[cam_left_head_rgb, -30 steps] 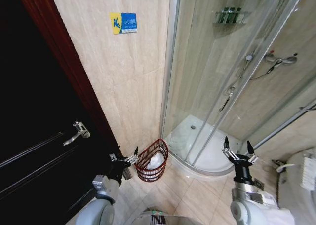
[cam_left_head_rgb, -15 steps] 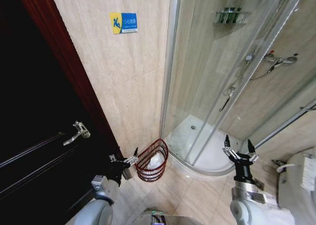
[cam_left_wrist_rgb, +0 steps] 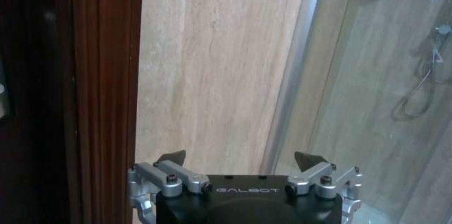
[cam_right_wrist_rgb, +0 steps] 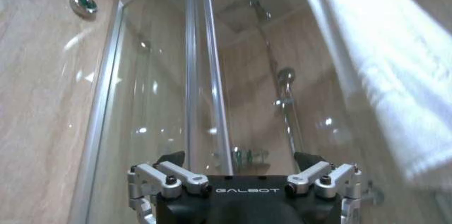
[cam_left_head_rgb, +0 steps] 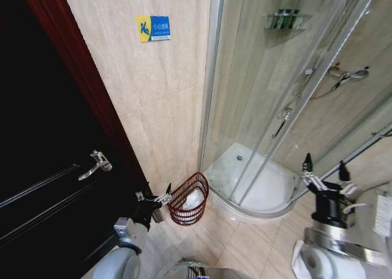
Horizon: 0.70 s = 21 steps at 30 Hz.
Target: Discard the used towel into the hamper.
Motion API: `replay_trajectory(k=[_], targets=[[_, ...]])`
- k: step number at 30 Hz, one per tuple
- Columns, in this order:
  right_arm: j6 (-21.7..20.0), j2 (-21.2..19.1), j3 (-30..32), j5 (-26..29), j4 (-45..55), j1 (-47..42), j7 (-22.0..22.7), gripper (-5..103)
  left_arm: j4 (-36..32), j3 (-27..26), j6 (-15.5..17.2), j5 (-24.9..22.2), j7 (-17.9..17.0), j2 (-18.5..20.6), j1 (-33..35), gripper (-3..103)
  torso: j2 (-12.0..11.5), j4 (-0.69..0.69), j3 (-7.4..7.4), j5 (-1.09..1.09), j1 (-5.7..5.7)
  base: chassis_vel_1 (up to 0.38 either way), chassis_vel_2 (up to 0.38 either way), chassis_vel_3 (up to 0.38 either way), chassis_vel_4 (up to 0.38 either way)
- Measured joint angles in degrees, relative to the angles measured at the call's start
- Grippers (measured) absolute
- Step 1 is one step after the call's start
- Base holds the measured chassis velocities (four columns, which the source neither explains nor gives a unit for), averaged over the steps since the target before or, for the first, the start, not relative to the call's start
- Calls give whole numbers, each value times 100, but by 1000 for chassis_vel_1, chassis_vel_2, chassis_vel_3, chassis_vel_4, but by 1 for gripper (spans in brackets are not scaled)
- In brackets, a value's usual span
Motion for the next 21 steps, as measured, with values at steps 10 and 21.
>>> replay_trajectory(k=[10, 21], targets=[[-274, -279, 539, 469, 414, 33, 110, 100, 4, 0, -4, 1, 0, 0, -1, 100, 0, 0, 0, 2, 0, 0, 0, 0, 0], [-807, -681, 1339, 809, 810, 231, 341, 100, 5, -1, -5, 1, 0, 1, -1, 100, 0, 1, 0, 2, 0, 0, 0, 0, 0]])
